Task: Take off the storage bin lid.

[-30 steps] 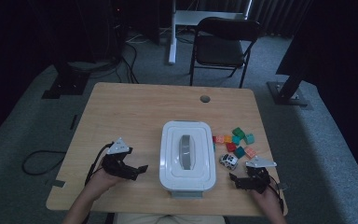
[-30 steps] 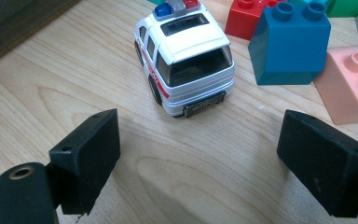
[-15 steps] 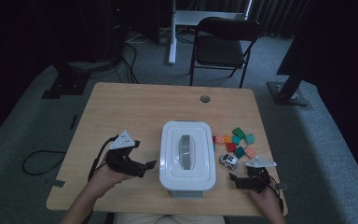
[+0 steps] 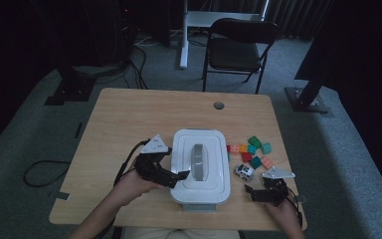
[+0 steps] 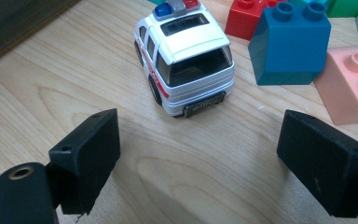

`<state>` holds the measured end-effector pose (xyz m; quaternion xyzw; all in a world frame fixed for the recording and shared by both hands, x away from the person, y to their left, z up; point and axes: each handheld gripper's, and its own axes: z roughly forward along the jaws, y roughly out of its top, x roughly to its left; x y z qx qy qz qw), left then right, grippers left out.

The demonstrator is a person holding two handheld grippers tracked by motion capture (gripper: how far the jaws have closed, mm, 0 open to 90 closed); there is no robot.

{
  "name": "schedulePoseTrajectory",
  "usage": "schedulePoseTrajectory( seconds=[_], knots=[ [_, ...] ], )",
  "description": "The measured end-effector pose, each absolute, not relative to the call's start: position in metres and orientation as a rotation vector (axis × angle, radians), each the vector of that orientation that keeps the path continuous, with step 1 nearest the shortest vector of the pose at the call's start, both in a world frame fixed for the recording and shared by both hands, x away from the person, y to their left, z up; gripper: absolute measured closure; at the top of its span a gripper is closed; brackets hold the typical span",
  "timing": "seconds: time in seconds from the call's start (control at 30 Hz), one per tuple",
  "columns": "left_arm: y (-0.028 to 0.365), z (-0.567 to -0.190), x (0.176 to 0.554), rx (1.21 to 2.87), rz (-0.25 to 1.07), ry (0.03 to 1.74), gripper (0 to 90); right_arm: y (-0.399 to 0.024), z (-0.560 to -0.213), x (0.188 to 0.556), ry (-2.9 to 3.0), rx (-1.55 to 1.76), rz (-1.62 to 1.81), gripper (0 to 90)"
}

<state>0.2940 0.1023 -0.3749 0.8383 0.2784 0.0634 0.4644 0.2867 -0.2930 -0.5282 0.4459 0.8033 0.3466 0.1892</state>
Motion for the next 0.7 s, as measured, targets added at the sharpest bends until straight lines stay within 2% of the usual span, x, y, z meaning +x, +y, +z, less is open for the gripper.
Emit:
schedulePoseTrajectory(
  seconds=[0.37, 0.7],
  knots=[
    [0.071, -0.379, 0.307, 2.112, 0.099, 0.69, 4.6, -0.293, -0.528, 0.287, 2.258, 1.254, 0.975, 12.7],
    [0.049, -0.388, 0.313, 2.168, 0.169, 0.741, 6.3, -0.293, -0.528, 0.287, 2.257, 1.254, 0.976, 12.7]
  ],
)
